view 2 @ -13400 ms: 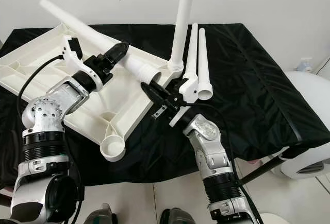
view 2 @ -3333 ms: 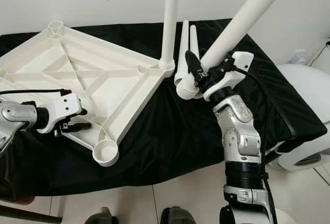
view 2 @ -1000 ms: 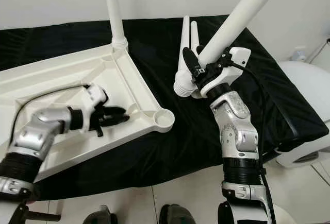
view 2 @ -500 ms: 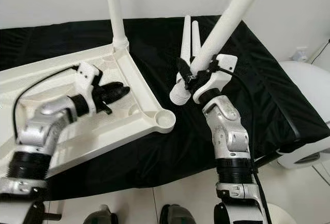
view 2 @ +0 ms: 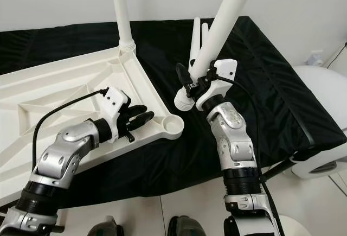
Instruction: Building children table
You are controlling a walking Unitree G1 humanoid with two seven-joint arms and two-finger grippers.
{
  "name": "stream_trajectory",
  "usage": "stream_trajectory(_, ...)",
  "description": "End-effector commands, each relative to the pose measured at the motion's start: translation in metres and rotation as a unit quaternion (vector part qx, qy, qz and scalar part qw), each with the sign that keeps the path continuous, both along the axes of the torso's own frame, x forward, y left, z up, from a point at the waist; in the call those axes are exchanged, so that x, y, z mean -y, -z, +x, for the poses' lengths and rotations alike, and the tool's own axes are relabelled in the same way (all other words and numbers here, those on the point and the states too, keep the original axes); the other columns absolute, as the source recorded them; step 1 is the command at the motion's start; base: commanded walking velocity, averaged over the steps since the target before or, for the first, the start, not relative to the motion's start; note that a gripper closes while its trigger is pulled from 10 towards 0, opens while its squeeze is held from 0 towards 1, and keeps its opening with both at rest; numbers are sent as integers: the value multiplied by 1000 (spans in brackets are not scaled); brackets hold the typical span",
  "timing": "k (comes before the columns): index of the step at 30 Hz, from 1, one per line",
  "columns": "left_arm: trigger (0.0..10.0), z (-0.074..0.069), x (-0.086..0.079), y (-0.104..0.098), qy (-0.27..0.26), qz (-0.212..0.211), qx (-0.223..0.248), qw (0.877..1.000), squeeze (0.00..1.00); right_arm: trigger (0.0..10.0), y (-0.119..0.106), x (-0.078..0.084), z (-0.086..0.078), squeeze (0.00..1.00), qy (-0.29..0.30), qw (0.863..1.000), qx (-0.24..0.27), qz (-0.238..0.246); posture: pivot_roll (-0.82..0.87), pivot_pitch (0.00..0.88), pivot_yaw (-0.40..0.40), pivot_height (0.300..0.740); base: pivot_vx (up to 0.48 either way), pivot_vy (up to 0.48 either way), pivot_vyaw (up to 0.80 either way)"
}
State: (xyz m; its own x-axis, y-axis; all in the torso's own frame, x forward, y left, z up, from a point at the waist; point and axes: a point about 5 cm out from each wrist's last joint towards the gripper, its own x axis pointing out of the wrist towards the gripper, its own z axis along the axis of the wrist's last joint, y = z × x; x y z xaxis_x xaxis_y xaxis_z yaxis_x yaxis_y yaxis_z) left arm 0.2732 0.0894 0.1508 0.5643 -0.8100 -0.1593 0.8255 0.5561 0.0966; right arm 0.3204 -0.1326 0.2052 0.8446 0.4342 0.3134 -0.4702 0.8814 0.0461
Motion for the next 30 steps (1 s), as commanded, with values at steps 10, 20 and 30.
stream_trajectory(10,10000,-26,5,5,85,45,7,995,0,10000,-2,2,2,0,2,1000,13,-4,49,12,-50,740,0,0,0)
stream_trajectory(20,10000,-13,1,29,34,104,-15,994,0,10000,-4,6,2,0,9,1000,18,-10,32,13,-44,740,0,0,0)
stream_trajectory(30,10000,4,-8,38,-26,160,-10,987,0,10000,-5,11,0,0,19,1000,22,-12,16,22,-34,740,0,0,0)
